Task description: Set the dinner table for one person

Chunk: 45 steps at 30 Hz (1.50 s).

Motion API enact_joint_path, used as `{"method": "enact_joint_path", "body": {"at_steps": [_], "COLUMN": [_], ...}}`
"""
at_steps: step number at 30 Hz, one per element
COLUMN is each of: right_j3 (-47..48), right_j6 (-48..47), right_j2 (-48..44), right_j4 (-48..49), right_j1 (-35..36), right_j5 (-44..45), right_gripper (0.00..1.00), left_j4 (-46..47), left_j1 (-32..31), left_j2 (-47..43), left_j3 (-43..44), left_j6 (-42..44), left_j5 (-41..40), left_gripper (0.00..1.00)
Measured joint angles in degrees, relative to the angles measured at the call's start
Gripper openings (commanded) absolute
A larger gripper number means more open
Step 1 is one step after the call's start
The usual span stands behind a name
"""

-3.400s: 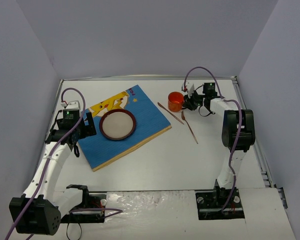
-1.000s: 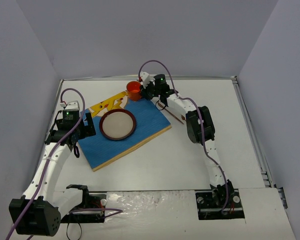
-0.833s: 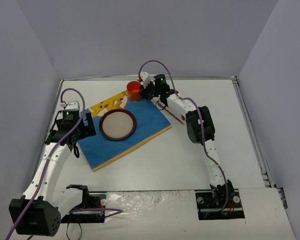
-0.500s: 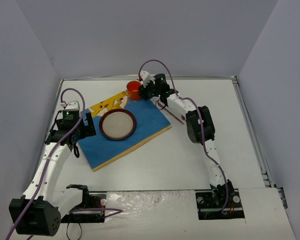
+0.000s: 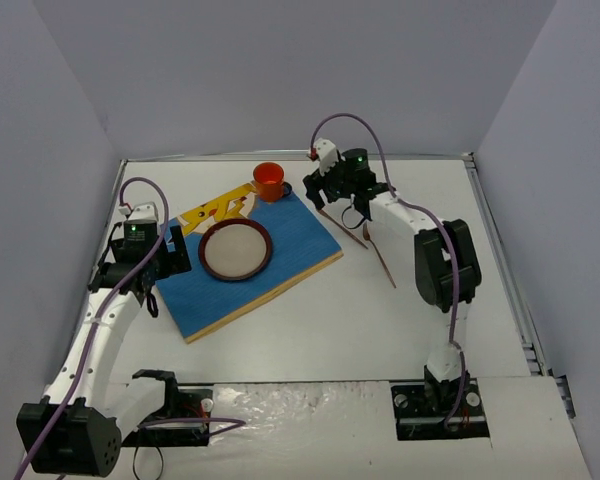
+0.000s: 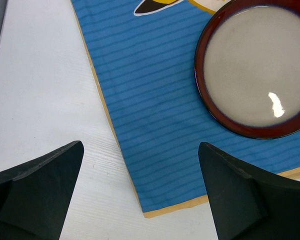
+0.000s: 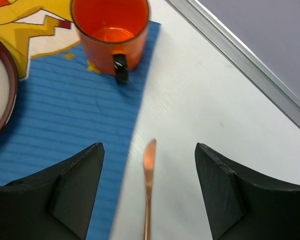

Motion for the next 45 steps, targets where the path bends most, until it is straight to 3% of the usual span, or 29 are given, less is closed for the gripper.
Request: {"method": "enact_joint_path", "body": {"at_steps": [5, 10, 25, 40, 45], "right_j3": [-6.4, -11.37, -13.88, -11.59, -10.74], "right_j6": [1.48, 2.31, 6.84, 6.64, 6.22], "right_j2": [-9.66, -12.83, -7.84, -2.47, -1.61], "right_j4": [-2.74, -5.94, -13.55, -17.88, -18.09], "right_j1": [-3.33, -5.79, -5.67, -4.15, -4.1], "right_j5": [3.55, 5.09, 7.31, 9.26, 9.58], "right_gripper": [0.64, 0.62, 0.45, 0.37, 0.25], "left_j4": [-0.01, -0.02, -0.02, -0.02, -0.01], "left_j1": [0.0, 0.0, 0.74, 0.95, 1.03], "left_j2": [-0.33, -0.37, -0.35, -1.92, -1.97], "left_j3": [0.0, 0.0, 0.0, 0.0, 0.0], "left_j6": [0.0, 0.15, 0.22, 0.22, 0.21], "left_j5": [-0.2, -0.24, -0.26, 0.91, 1.25], "left_gripper": [0.97, 0.97, 0.97, 0.97, 0.97]}}
